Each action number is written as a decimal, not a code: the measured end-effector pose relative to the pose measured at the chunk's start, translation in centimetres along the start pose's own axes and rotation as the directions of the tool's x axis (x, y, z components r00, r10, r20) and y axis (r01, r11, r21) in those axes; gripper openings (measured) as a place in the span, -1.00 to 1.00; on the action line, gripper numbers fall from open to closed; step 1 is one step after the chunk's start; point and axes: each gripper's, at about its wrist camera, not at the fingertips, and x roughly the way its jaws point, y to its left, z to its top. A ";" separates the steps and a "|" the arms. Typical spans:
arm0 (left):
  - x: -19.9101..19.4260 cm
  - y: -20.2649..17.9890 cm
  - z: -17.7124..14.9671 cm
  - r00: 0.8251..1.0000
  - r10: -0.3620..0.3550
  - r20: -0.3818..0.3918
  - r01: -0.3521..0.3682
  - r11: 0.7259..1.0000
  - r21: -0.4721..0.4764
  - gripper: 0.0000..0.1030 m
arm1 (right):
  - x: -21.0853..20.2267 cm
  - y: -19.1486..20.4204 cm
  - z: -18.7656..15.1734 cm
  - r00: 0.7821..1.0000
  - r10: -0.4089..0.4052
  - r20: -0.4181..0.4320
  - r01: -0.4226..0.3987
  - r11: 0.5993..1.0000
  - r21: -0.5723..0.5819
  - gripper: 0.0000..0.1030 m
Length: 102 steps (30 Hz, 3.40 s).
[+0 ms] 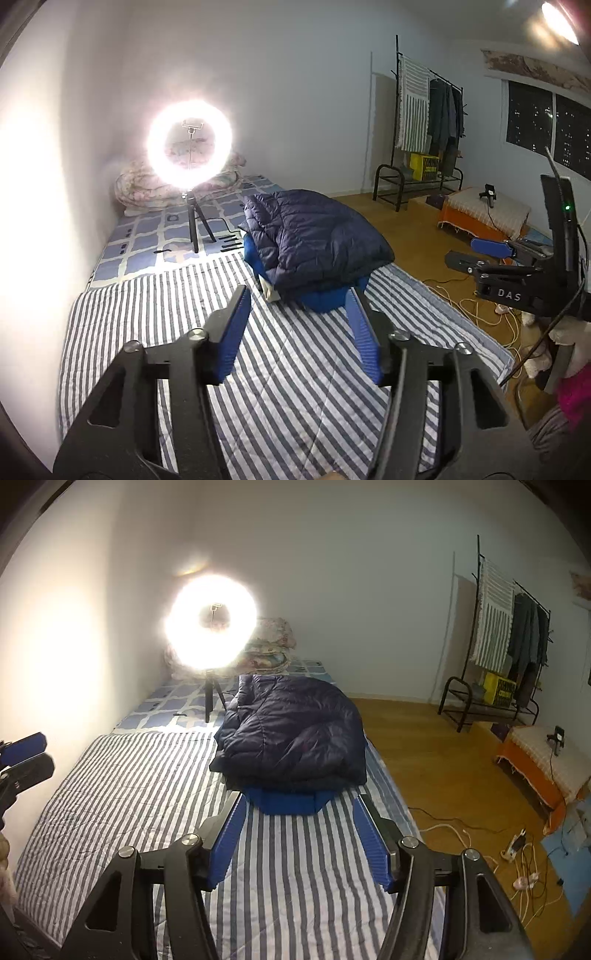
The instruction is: Fold large clothes
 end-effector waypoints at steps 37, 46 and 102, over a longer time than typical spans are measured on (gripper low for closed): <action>0.6 0.7 -4.2 0.996 0.092 0.003 -0.092 0.995 0.022 0.97 | 1.5 1.2 -3.6 0.997 -0.058 0.049 0.058 0.998 0.019 0.99; 0.7 0.6 -4.4 0.996 0.095 0.003 -0.095 0.995 0.025 0.98 | 1.6 1.2 -3.7 0.997 -0.058 0.050 0.057 0.998 0.017 0.99; 0.0 -0.1 -5.4 0.995 0.102 0.005 -0.102 0.994 0.036 0.98 | 2.2 2.3 -4.4 0.997 -0.071 0.031 0.072 0.997 -0.029 0.99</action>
